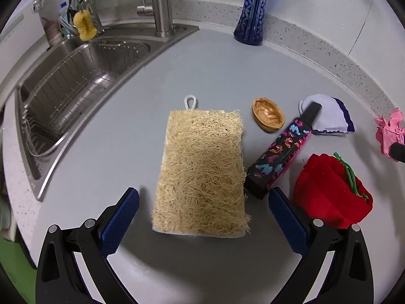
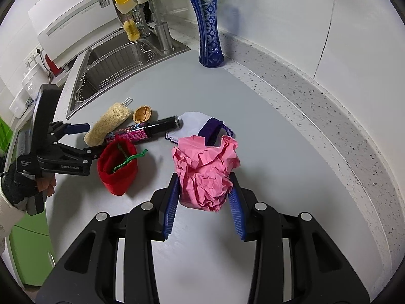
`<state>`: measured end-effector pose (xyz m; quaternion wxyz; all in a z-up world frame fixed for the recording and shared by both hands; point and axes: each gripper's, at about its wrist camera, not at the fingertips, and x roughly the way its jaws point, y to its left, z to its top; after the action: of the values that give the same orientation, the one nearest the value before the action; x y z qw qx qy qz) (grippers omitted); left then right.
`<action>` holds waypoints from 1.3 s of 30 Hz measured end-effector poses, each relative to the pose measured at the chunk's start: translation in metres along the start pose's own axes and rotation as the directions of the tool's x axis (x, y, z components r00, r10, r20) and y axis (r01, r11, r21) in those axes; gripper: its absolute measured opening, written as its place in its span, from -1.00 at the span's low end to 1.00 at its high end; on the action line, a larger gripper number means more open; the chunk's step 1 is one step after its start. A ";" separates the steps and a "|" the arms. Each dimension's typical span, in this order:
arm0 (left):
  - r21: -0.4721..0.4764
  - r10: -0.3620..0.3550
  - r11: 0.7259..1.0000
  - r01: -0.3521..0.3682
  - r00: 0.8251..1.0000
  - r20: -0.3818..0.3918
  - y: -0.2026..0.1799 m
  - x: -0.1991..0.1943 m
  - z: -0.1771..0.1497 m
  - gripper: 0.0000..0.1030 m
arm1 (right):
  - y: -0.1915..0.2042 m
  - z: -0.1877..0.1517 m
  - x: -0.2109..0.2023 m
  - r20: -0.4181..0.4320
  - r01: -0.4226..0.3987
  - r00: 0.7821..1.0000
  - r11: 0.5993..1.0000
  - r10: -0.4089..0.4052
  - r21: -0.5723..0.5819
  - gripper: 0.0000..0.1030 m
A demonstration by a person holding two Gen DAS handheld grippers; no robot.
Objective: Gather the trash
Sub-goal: 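Grasp the beige loofah sponge with the left gripper and lift it, then carry the sponge with the left gripper while the right carries the pink paper to the wastebasket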
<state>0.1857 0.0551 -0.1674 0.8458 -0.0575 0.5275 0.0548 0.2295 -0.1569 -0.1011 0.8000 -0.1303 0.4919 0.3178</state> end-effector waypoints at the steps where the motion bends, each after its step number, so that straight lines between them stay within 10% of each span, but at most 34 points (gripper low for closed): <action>1: -0.005 -0.004 1.000 0.004 1.000 0.000 0.000 0.001 0.000 0.89 | 0.001 -0.001 0.000 0.001 0.001 1.000 1.000 -0.001 -0.001 -0.27; 23: -0.048 -0.106 0.993 0.108 0.994 0.036 -0.007 -0.025 -0.009 -0.59 | 0.012 -0.009 -0.009 0.010 -0.023 1.000 0.999 0.024 -0.026 -0.26; 39: -0.052 -0.106 0.992 0.111 0.989 0.102 -0.006 -0.099 -0.031 -0.69 | 0.041 -0.010 -0.035 0.038 -0.032 0.999 0.996 0.035 -0.084 -0.27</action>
<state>0.1162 0.0409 -0.0920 0.8707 -0.1077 0.4792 0.0267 0.1855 -0.1436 -0.0711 0.7981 -0.1492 0.4642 0.3540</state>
